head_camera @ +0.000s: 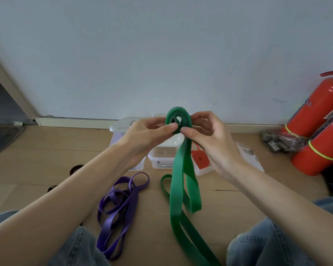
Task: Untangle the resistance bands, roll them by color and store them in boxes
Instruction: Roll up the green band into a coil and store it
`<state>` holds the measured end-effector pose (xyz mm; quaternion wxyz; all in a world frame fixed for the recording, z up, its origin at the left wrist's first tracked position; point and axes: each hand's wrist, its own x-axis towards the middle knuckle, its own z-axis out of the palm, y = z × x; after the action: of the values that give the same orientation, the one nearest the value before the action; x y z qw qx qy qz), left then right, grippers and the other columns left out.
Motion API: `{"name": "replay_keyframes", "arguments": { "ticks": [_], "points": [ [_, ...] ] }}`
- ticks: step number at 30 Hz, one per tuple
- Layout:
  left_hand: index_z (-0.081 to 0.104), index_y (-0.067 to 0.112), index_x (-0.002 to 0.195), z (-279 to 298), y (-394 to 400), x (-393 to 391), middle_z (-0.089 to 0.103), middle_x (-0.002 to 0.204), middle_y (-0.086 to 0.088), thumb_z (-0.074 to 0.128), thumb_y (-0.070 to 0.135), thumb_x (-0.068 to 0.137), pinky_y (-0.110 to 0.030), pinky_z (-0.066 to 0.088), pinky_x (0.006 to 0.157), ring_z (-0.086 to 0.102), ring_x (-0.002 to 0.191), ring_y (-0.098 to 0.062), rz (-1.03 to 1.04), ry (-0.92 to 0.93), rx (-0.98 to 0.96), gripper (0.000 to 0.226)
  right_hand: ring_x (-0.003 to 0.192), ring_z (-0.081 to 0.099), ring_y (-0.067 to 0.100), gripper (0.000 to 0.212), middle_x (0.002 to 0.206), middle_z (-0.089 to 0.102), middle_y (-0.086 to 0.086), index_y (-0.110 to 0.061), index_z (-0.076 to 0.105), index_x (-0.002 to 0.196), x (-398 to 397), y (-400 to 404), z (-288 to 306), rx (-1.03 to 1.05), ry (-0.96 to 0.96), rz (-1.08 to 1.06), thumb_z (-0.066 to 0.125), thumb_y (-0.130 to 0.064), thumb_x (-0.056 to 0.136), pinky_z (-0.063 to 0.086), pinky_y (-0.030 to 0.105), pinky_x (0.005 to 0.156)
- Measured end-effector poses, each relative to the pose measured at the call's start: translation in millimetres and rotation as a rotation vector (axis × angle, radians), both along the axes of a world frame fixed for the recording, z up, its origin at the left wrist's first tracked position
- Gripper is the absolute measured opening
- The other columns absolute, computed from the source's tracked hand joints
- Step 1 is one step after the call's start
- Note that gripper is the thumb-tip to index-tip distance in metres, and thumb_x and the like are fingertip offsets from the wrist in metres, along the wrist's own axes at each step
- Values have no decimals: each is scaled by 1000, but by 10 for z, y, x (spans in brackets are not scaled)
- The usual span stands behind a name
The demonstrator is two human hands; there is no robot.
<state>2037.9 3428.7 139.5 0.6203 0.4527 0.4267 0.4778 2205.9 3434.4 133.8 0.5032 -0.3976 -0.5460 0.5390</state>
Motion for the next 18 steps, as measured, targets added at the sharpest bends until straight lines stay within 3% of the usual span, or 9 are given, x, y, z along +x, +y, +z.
{"name": "replay_keyframes", "arguments": {
  "ticks": [3,6,9,12,15,18],
  "points": [
    [68,16,105,-23,-16,-21,73,101,2,74,29,68,-19,47,86,66,99,-6,3,263,47,39,92,68,14,25,98,71,6,-10,59,96,45,-14,-25,16,-80,12,73,-8,77,53,23,79],
    [65,23,108,-3,-17,-62,74,94,6,76,17,73,-13,47,74,67,88,-1,-116,508,70,37,89,66,8,23,95,70,1,-13,63,95,76,-25,-5,123,-310,61,71,-2,76,52,19,79],
    [65,28,100,7,-35,-59,72,88,11,77,10,72,-4,45,62,68,78,1,-209,621,134,36,92,62,4,26,93,69,-7,-24,65,95,56,-63,9,263,-594,94,67,-6,76,50,23,87],
    [68,30,89,23,-44,-73,70,84,17,78,16,71,-4,46,64,69,80,-4,-189,639,143,25,96,61,7,31,98,68,-7,-26,68,101,56,-48,41,333,-683,104,65,-7,77,48,25,90],
    [70,27,91,44,-7,-129,72,92,10,78,16,70,-11,50,75,69,87,-8,-92,555,146,25,96,65,6,30,105,67,-2,-20,64,105,95,2,84,172,-374,107,68,-2,80,52,22,87],
    [69,15,101,129,25,-157,72,103,-2,74,21,66,-17,52,84,67,99,-14,-44,270,130,36,88,67,12,26,101,63,1,-11,55,98,93,-1,105,10,-18,101,69,-5,77,56,27,79]
  ]
}}
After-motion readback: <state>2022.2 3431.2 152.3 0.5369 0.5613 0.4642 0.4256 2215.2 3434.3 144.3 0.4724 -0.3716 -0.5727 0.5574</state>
